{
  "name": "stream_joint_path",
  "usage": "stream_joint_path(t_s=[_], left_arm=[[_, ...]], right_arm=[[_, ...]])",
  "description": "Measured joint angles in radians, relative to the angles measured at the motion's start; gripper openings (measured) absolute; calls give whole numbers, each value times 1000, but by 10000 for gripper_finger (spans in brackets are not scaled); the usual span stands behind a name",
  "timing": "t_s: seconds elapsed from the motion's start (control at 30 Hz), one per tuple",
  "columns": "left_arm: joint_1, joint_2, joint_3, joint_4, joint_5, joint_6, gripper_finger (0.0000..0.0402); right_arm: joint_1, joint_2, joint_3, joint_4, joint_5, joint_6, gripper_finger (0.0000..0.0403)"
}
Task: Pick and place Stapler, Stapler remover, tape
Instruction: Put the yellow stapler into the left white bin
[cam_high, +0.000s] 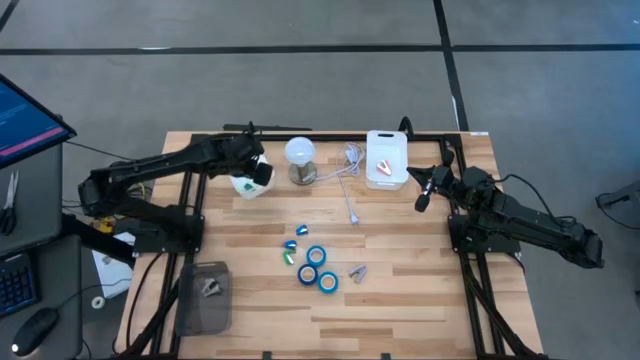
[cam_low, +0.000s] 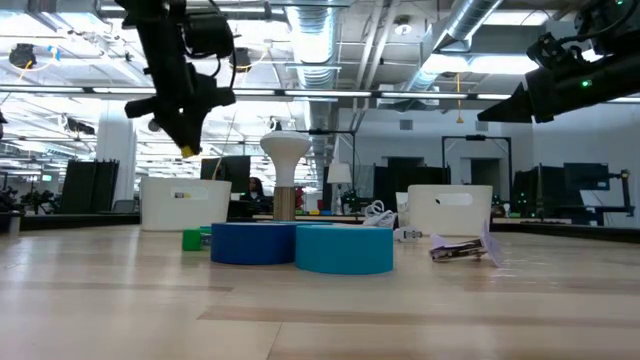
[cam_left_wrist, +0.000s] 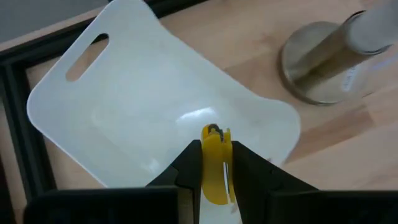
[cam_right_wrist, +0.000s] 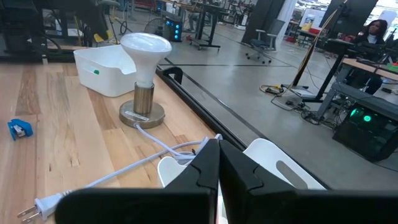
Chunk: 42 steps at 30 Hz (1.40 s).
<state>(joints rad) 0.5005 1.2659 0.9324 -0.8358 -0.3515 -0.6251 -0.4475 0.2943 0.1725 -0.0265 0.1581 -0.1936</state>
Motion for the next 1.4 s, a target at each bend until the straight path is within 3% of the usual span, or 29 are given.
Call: stream_joint_path(t_s=[0.3, 1.4], left_arm=[[7, 1, -76, 9, 0, 0, 56], [7, 1, -78, 120, -37, 0, 56]], right_arm=[[0, 0, 0, 0, 0, -8, 0], [0, 0, 0, -17, 0, -5, 0]])
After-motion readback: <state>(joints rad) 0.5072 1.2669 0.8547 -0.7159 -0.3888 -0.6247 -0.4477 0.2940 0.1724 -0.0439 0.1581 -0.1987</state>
